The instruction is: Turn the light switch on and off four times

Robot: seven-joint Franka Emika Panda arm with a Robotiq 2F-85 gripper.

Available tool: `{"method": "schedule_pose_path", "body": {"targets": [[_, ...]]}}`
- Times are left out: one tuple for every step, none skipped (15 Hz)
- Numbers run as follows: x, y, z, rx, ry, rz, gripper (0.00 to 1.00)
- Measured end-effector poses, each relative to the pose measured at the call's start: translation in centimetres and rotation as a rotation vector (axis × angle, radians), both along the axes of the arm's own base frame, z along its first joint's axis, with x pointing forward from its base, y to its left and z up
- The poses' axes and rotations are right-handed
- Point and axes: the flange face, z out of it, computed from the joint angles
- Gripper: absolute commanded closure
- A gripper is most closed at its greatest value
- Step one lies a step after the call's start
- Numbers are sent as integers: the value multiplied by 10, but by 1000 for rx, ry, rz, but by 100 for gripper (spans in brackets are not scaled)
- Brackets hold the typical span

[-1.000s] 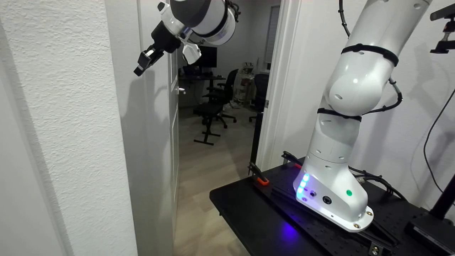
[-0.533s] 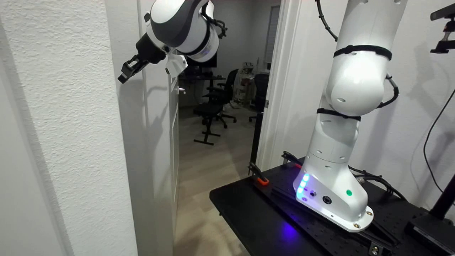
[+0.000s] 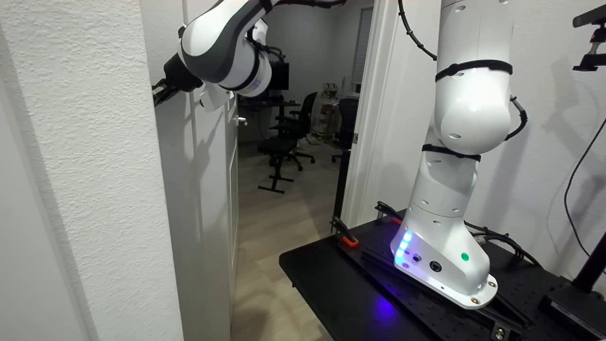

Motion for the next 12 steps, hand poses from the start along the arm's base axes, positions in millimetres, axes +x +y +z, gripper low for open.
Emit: {"method": "schedule_pose_path", "body": {"targets": [[3,2,0,6,-2,-3,100],[5,4,0,12,-1,-6,100],[7,5,1,18,-1,-8,100],[9,6,3,23,-3,-11,100],[11,6,5,27,-1,-15,100],[12,6,6,30,5,-18,100],[13,6,6,32,13,-21,100],[14,5,7,28,22,-21,100],[15,3,7,20,39,-23,100],[18,0,6,4,65,-21,100],[22,-4,5,-18,98,-19,100],[26,-8,6,-45,124,-9,100]]}}
